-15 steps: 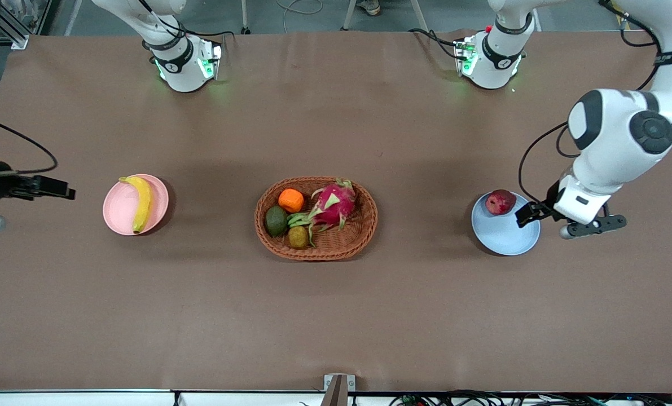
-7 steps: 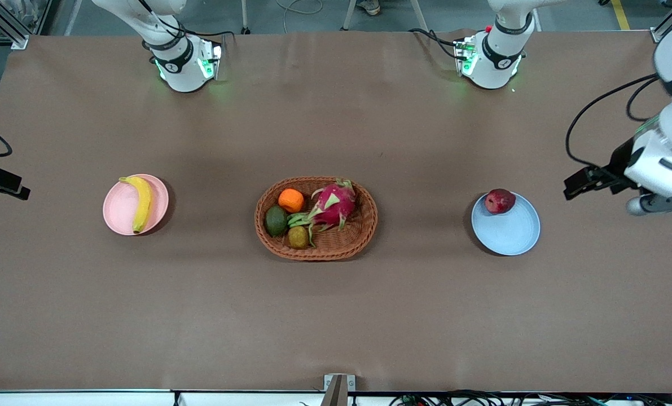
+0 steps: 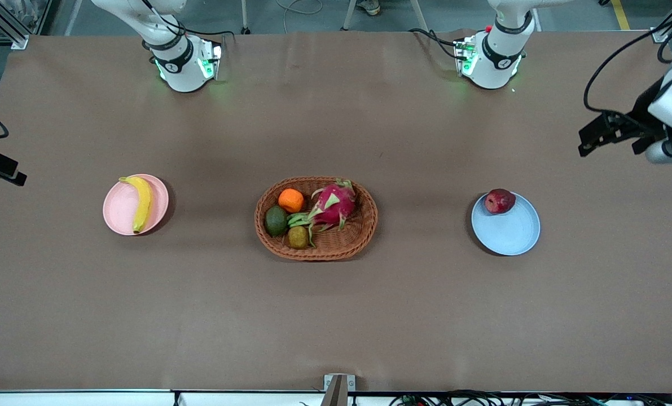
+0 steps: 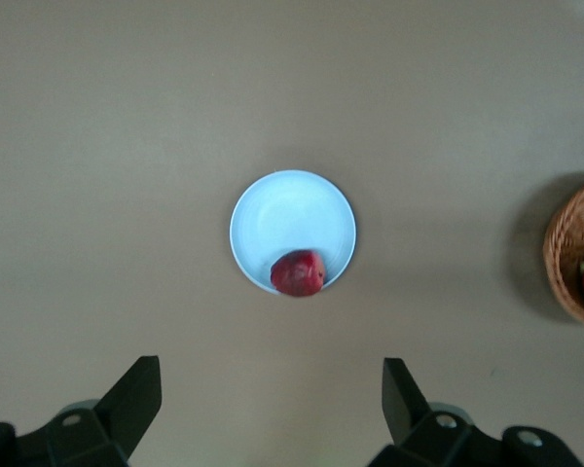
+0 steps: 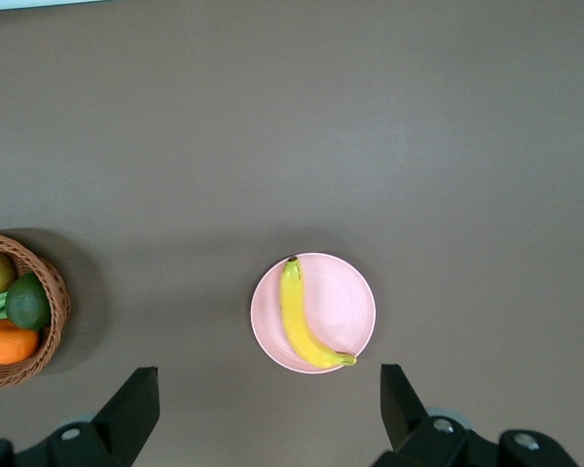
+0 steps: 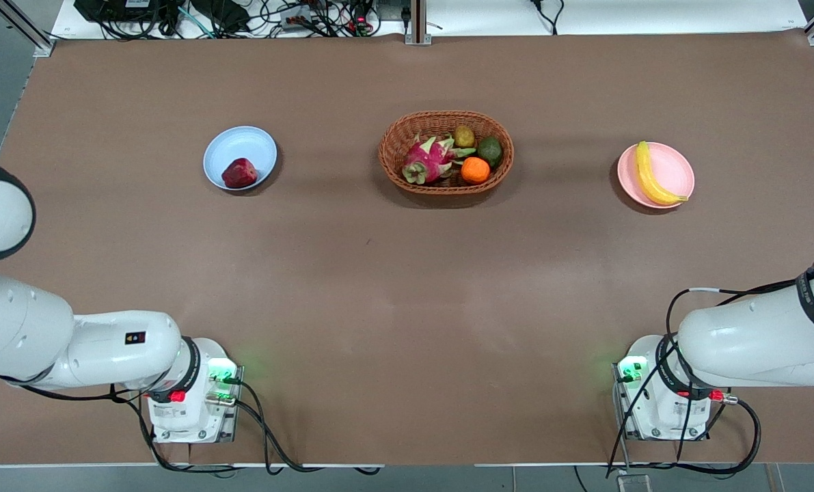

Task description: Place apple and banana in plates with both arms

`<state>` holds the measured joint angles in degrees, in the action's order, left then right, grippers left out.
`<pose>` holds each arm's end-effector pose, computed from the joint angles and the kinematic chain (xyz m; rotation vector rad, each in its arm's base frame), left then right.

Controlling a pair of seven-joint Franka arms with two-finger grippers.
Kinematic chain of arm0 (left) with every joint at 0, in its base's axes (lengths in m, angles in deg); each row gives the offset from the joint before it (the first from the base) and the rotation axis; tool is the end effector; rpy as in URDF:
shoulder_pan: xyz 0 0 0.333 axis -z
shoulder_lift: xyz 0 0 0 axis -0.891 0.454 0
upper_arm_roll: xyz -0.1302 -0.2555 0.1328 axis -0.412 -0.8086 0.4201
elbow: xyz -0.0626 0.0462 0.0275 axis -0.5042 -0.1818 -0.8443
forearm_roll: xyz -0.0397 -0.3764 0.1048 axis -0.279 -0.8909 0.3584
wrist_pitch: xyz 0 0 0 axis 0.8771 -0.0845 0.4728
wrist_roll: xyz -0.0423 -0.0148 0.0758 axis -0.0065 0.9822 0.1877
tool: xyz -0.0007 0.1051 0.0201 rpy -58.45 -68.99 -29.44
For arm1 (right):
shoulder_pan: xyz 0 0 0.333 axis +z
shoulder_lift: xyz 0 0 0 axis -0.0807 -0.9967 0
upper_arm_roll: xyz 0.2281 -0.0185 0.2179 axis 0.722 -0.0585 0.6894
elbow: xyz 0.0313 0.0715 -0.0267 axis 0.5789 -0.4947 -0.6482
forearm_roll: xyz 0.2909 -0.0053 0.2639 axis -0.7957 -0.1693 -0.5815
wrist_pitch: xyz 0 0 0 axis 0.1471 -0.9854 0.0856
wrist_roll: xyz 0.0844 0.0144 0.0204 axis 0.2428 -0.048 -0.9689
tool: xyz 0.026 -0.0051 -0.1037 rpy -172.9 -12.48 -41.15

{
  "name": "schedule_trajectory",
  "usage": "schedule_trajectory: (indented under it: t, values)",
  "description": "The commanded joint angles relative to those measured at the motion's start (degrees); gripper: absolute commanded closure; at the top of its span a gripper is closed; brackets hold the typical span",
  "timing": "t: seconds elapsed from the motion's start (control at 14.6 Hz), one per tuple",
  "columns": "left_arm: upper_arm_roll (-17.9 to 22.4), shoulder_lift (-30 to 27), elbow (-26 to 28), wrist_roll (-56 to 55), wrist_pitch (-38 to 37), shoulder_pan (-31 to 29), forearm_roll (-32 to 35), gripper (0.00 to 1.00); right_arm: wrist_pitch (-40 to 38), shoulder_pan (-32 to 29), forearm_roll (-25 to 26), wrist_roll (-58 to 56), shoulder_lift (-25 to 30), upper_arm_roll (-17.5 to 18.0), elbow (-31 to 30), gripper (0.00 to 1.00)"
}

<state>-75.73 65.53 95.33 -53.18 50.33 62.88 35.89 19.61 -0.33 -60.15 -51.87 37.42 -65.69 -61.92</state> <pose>0.5473 -0.0651 0.6511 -3.1161 0.0200 -0.0202 0.5946 -0.0700 0.6364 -3.1245 0.1262 -0.0396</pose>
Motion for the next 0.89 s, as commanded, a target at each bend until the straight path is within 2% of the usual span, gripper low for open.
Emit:
schedule_trajectory:
  t: [0.0, 0.27, 0.41, 0.55, 0.82]
  values:
    - [5.5, -5.2, 5.2, 2.9, -1.0, 4.8, -0.7, 0.00, 0.9, 3.5, 1.0, 1.1, 2.8, -3.2, -3.4, 0.00]
    - [5.1, -8.6, 9.4, 2.1, -1.0, 5.2, -0.6, 0.00, 0.6, 3.6, 0.8, 1.0, 4.1, -3.3, -4.6, 0.00]
    - [4.4, -8.9, 9.7, 1.5, -1.1, 5.0, -0.6, 0.00, 5.2, 3.6, 0.8, 0.9, 8.3, -3.3, -11.4, 0.00]
    - [1.5, -8.6, 9.6, 1.1, -1.0, 3.4, -0.6, 0.00, 9.5, 3.6, 0.8, 0.9, 13.4, -3.1, -18.8, 0.00]
    - [-2.0, -8.5, 9.4, 0.9, -1.0, -0.7, -1.0, 0.00, 9.4, 3.3, 0.9, 0.8, 15.4, -3.1, -20.8, 0.00]
